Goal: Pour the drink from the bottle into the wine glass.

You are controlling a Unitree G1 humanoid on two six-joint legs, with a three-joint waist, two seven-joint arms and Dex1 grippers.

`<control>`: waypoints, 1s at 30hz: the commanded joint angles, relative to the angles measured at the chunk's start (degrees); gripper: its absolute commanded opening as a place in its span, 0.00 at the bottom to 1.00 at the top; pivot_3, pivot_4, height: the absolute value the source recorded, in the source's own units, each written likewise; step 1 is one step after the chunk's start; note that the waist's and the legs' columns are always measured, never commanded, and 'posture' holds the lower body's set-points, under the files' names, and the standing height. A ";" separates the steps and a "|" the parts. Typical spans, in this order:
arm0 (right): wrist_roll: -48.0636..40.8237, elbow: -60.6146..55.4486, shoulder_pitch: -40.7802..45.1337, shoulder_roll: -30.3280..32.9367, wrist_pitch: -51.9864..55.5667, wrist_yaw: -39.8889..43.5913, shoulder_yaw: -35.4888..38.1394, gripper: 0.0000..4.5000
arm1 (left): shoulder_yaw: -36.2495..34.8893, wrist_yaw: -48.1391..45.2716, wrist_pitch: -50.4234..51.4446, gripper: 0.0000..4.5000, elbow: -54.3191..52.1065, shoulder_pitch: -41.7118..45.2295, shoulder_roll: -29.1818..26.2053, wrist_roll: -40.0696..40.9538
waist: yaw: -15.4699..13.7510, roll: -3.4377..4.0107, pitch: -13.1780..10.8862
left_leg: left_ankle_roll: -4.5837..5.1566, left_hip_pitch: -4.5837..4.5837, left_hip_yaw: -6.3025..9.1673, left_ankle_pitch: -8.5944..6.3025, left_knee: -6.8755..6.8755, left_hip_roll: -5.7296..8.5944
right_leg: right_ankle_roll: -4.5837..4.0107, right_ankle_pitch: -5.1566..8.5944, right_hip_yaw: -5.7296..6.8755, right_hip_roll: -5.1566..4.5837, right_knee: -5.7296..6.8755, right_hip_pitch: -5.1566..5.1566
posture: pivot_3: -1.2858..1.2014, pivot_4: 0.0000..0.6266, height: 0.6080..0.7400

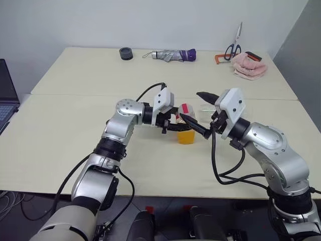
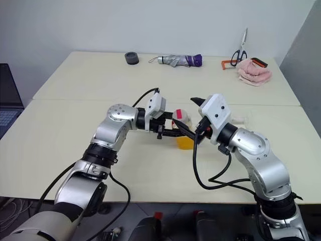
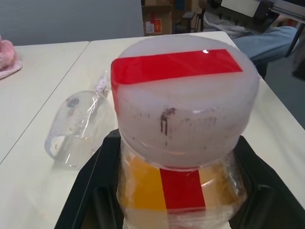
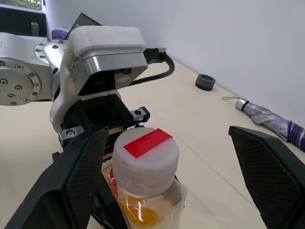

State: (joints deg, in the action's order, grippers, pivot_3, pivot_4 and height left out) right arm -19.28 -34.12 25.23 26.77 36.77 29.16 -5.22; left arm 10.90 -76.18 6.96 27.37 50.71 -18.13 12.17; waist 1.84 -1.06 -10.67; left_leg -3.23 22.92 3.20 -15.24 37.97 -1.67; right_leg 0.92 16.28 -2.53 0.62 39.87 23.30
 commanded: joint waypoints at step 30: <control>3.33 0.19 1.63 -0.84 -3.18 0.19 -1.46 0.96 | -0.37 -0.60 -0.52 0.48 -1.26 0.44 -0.62 0.82 | 0.03 0.00 0.00 | 0.00 -0.01 0.00 0.00 0.01 0.00 | 0.00 0.00 0.00 0.01 0.01 0.00 | 0.52 0.24 1.00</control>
State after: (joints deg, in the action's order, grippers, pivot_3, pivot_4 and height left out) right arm -14.95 -32.06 25.87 26.16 34.27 28.91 -8.01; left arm 10.85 -76.58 6.77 27.20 50.31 -18.35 12.71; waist 1.87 -1.06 -10.67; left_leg -3.23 22.91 3.20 -15.24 37.97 -1.67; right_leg 0.92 16.28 -2.53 0.63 39.88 23.30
